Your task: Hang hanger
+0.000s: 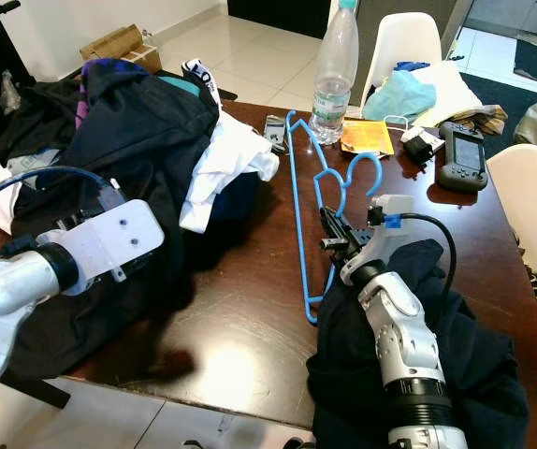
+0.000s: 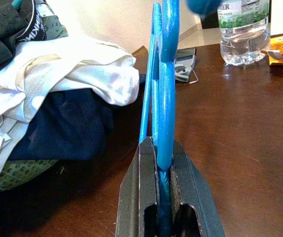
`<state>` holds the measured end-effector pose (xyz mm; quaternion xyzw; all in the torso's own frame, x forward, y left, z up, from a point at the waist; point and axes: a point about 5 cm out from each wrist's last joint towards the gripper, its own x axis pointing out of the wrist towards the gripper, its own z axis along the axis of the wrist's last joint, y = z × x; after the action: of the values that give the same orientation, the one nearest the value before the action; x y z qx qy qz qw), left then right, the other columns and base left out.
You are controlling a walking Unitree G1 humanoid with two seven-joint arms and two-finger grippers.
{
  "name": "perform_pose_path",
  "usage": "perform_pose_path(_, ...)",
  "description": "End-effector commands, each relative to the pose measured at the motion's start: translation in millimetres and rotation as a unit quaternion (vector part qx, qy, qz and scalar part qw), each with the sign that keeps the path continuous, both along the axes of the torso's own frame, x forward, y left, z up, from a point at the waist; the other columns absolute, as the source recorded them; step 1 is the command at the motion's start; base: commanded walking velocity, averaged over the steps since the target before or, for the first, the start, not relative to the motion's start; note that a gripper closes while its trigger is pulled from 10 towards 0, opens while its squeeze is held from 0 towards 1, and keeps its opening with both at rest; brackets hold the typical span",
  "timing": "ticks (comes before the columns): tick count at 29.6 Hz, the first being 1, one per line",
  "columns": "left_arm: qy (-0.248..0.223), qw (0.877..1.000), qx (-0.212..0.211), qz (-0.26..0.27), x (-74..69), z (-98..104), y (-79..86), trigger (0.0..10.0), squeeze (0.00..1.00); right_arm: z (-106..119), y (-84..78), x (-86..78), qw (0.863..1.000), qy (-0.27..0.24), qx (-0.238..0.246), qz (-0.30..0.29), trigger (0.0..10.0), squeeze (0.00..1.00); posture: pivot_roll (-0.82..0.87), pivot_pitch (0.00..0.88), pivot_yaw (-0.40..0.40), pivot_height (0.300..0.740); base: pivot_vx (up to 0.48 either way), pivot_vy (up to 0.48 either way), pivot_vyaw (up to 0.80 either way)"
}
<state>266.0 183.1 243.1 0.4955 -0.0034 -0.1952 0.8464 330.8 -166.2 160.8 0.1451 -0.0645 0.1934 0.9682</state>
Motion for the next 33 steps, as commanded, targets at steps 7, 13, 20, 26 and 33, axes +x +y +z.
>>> perform_pose_path(7, -0.003, 1.000, 0.016, 0.012, -0.3, -1, 3.4, 0.0, 0.00, -19, -3.6, -3.9, 0.999, 0.039, -0.009, -0.007, 10.0, 0.00, 0.24, 0.178, -0.027, 0.740, 0.000, 0.000, 0.00)
perform_pose_path(13, -0.003, 1.000, 0.015, 0.017, -0.4, -2, 4.4, 0.0, 0.00, -19, -4.7, -4.2, 0.999, 0.039, -0.010, -0.008, 10.0, 0.00, 0.24, 0.180, -0.028, 0.740, 0.000, 0.000, 0.00)
perform_pose_path(20, -0.026, 0.996, -0.082, 0.008, 9.4, 18, -2.6, 0.0, 0.00, -20, -4.2, -3.7, 0.999, 0.040, -0.010, -0.009, 10.0, 0.00, 0.24, 0.176, -0.032, 0.740, 0.000, 0.000, 0.00)
perform_pose_path(26, -0.076, 0.961, -0.250, -0.086, 21.8, 90, -11.9, 0.0, 0.00, -19, -0.7, -0.7, 0.999, 0.039, -0.007, -0.007, 10.0, 0.00, 0.25, 0.152, -0.034, 0.740, 0.000, 0.000, 0.00)
perform_pose_path(33, -0.130, 0.919, -0.331, -0.169, 21.9, 158, -13.7, 0.0, 0.00, -17, 4.3, 4.1, 0.999, 0.034, -0.001, -0.006, 10.0, 0.00, 0.25, 0.136, -0.029, 0.740, 0.000, 0.000, 0.00)
